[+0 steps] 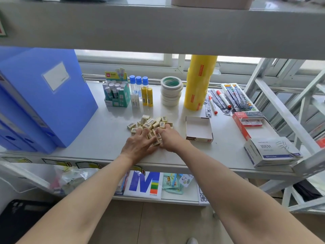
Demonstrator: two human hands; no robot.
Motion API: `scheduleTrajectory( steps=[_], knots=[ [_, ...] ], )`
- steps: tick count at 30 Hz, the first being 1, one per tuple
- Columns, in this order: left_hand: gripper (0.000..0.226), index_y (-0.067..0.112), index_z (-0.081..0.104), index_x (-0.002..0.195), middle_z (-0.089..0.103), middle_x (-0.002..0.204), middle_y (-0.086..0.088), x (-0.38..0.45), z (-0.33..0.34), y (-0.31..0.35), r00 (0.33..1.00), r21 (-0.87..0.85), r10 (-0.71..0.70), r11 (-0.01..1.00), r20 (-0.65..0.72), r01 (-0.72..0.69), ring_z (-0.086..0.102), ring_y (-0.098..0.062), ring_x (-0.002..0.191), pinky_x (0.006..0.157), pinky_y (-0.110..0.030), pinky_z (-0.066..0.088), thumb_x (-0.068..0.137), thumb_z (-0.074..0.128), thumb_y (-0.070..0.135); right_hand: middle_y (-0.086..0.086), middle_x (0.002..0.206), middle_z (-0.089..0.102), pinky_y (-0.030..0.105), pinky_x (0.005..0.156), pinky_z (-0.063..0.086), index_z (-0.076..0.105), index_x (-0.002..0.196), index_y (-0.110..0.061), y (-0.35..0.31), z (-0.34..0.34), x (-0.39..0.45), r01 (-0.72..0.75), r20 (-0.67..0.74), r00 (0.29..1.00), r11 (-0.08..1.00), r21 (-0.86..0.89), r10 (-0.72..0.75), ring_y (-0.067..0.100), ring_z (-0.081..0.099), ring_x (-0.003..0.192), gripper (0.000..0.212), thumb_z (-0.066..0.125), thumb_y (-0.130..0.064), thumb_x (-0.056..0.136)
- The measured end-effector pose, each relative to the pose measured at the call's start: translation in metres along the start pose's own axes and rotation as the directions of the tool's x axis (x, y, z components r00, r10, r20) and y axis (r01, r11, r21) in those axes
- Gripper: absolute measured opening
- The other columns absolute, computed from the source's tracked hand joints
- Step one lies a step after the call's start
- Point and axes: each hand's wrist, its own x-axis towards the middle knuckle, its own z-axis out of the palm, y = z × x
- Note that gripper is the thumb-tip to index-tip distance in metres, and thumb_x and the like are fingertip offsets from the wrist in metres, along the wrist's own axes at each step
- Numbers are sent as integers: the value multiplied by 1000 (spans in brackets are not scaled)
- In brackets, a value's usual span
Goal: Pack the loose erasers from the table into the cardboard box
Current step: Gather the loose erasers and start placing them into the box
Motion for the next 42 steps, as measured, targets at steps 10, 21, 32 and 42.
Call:
scheduleTrajectory(
  steps=[10,21,32,42],
  knots=[
    [33,18,63,110,57,109,-16,-3,0,-8,981,-90,118,987,-156,-133,60,-28,83,42,-32,51,89,59,43,14,121,47,35,91,42,50,122,-14,-3,3,-4,9,-51,999,999,54,-7,32,51,110,40,64,-16,85],
    [22,9,71,100,52,111,-15,-1,-4,-15,963,-610,-225,787,-149,90,62,-27,80,70,-36,57,85,73,25,10,101,69,41,86,57,73,100,-9,-8,8,1,-166,-108,926,648,743,361,22,68,83,21,62,-15,83],
    [31,12,73,106,66,104,-11,25,-22,-17,824,-889,-505,210,258,407,63,-21,92,71,-20,46,88,68,37,13,84,63,29,67,56,64,77,-7,-38,-6,1,-214,157,933,148,966,325,22,61,74,18,52,-1,89],
    [35,0,59,111,62,80,-12,38,-41,-17,693,-798,-475,-548,542,249,64,-18,57,45,-22,49,101,48,32,14,92,67,42,82,58,63,105,-12,-53,-18,15,-129,61,941,186,974,332,31,67,87,18,55,-6,89]
  ],
)
